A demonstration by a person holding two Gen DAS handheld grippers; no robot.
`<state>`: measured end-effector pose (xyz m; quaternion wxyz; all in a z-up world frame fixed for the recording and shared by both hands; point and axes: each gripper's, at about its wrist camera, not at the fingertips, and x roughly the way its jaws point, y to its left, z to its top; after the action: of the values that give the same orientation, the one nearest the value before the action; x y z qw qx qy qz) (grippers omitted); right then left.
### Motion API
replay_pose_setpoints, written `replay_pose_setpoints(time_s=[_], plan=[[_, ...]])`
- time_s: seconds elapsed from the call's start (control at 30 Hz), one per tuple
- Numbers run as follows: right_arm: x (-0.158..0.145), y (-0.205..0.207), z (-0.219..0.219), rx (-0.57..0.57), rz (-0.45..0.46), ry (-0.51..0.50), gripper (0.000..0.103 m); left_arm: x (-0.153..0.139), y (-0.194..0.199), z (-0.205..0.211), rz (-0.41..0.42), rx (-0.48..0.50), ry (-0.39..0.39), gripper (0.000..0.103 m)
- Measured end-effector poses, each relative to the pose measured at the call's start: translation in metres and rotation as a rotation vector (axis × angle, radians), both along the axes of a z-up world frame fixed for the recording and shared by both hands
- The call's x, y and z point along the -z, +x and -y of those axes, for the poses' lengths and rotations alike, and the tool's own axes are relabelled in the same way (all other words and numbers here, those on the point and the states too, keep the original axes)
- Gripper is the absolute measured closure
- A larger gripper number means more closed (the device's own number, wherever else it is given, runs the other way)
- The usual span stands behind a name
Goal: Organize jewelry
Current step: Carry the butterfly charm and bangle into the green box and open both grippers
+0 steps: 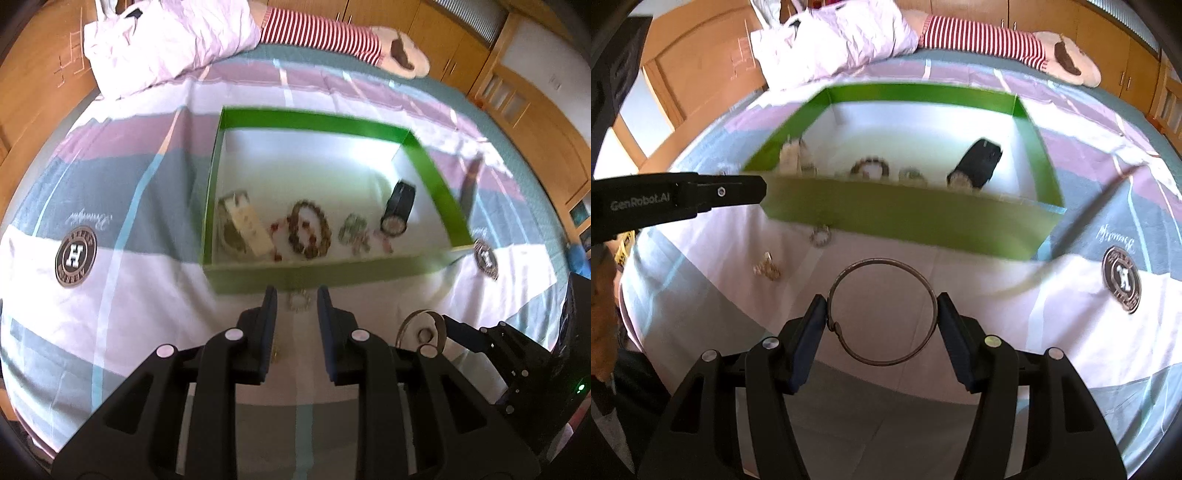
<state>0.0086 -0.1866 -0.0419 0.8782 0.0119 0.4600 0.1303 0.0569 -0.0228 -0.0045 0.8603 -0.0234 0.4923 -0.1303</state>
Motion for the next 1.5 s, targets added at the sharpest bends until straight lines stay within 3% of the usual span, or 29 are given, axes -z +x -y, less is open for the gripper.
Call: replay_pose_setpoints(time_s=[0.13, 0.23, 0.3, 0.33, 0.43, 0.5, 0.6, 0.67, 0.77, 0.83, 0.9, 1.0, 1.2, 1.33, 1.5], plan=[[-0.027, 0.006, 0.013, 0.035, 0.07, 0.039, 0.042, -0.02, 0.007, -0.004, 0.065, -0.003, -0.042, 0.081], [-0.03, 0.012, 0.024, 0.064, 0.061, 0.084, 0.042, -0.026, 0.01, -0.005, 0.064, 0.006, -0.051, 0.08], [-0.023, 0.012, 0.026, 0.062, 0.036, 0.096, 0.042, -0.018, 0.01, -0.005, 0.014, 0.023, -0.03, 0.079], [-0.018, 0.011, 0.024, 0.056, 0.023, 0.085, 0.042, -0.012, 0.009, -0.006, -0.016, 0.02, -0.02, 0.073], [-0.008, 0.01, 0.017, 0.038, -0.008, 0.054, 0.042, 0.03, 0.013, -0.01, -0.177, -0.003, 0.022, 0.072], [-0.005, 0.009, 0.013, 0.03, -0.021, 0.058, 0.042, 0.05, 0.013, -0.009, -0.233, -0.008, 0.055, 0.071], [-0.006, 0.009, 0.006, 0.011, -0.016, 0.053, 0.042, 0.065, 0.011, -0.005, -0.261, 0.003, 0.089, 0.054], [-0.006, 0.007, 0.003, 0.001, -0.009, 0.04, 0.042, 0.07, 0.012, -0.002, -0.269, 0.008, 0.105, 0.053], [-0.003, 0.007, 0.003, -0.001, -0.017, 0.036, 0.042, 0.078, 0.014, 0.002, -0.292, 0.009, 0.109, 0.06], [-0.001, 0.006, 0.003, 0.001, -0.022, 0.036, 0.042, 0.085, 0.015, 0.003, -0.315, 0.008, 0.111, 0.082], [-0.001, 0.007, 0.003, 0.003, -0.019, 0.035, 0.042, 0.088, 0.015, 0.002, -0.319, -0.001, 0.103, 0.082], [-0.005, 0.006, 0.004, 0.007, -0.004, 0.041, 0.042, 0.072, 0.012, 0.001, -0.257, -0.005, 0.069, 0.082], [-0.022, 0.01, 0.004, 0.013, 0.052, 0.036, 0.042, 0.015, 0.005, 0.003, -0.033, -0.004, 0.019, 0.082], [-0.04, 0.026, 0.011, 0.038, 0.089, 0.063, 0.042, -0.021, 0.017, 0.015, 0.112, -0.034, 0.028, 0.082], [-0.055, 0.055, 0.021, 0.073, 0.141, 0.073, 0.042, -0.039, 0.031, 0.024, 0.207, -0.063, 0.047, 0.082]])
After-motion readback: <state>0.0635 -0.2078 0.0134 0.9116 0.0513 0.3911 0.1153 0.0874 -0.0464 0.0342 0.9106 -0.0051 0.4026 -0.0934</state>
